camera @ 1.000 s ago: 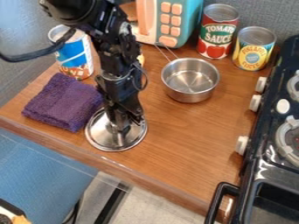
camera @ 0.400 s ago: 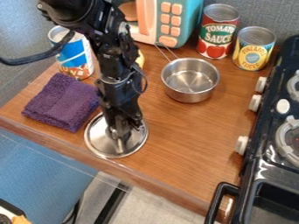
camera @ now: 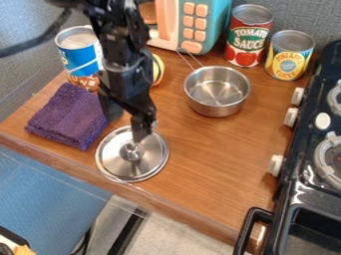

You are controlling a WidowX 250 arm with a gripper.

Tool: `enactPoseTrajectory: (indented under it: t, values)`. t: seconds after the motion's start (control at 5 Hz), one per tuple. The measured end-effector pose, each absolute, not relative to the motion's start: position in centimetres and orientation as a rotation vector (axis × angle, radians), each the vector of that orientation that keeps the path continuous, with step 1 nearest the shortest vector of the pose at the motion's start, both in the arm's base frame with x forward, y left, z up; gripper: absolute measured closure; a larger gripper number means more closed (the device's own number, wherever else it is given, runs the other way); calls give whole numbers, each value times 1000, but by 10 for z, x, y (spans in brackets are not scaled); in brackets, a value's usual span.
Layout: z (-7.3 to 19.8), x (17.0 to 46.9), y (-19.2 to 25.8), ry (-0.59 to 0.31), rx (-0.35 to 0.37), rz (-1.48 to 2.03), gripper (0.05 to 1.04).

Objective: Move the silver lid to the bottom right side of the violet cloth

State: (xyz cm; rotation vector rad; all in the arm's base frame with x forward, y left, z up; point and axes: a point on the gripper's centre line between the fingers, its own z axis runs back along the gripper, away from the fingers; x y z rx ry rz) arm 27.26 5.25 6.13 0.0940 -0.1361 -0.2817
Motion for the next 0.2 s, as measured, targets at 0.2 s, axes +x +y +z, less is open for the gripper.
enactPoseTrajectory:
  t: [0.2]
  values:
    - [79, 270, 53, -175, 85, -276, 77]
